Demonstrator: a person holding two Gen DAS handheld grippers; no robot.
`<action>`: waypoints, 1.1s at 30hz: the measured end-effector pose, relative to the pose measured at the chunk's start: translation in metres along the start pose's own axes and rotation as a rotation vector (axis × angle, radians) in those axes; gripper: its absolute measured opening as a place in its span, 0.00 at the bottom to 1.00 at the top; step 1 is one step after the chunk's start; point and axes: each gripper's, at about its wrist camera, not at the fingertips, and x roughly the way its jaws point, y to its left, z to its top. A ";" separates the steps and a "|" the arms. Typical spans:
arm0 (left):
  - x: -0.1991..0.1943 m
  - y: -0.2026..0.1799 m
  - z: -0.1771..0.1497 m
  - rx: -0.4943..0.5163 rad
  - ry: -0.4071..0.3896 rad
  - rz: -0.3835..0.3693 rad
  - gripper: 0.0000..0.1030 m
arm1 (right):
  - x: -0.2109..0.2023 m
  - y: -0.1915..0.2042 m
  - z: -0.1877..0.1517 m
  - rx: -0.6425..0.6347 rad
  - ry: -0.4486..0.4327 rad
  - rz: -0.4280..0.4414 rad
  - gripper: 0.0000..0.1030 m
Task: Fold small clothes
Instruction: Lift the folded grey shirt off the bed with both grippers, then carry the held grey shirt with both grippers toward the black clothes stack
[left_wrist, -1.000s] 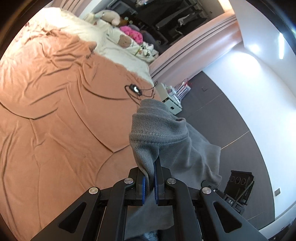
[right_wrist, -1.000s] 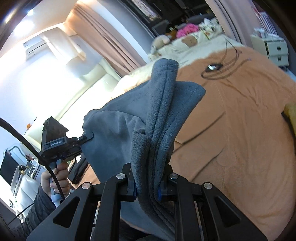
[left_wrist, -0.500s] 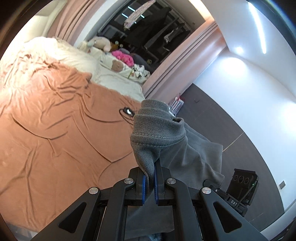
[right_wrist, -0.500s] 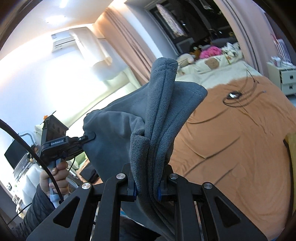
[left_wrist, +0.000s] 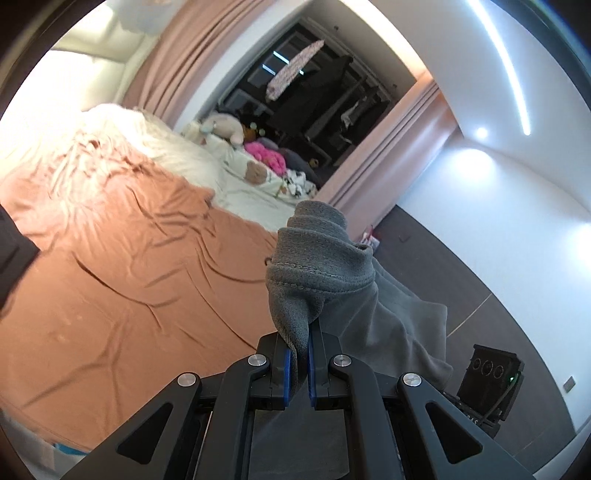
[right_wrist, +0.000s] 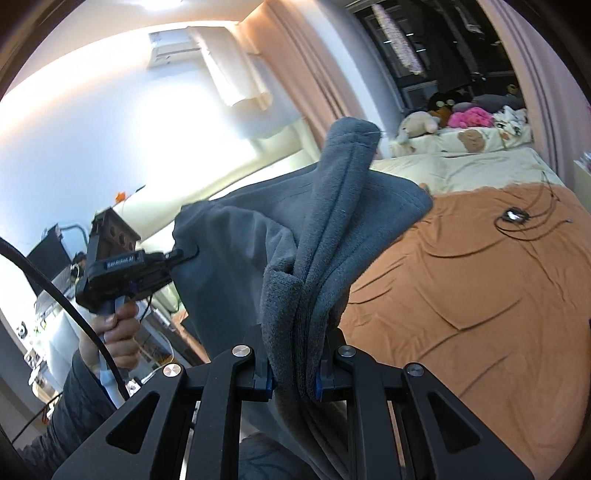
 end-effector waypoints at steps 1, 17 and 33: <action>-0.008 0.004 0.003 0.001 -0.013 0.002 0.06 | 0.007 0.001 0.006 -0.008 0.007 0.007 0.11; -0.122 0.097 0.033 -0.048 -0.161 0.125 0.06 | 0.106 0.042 0.061 -0.170 0.142 0.147 0.11; -0.209 0.210 0.063 -0.106 -0.274 0.306 0.06 | 0.208 0.064 0.075 -0.288 0.247 0.291 0.11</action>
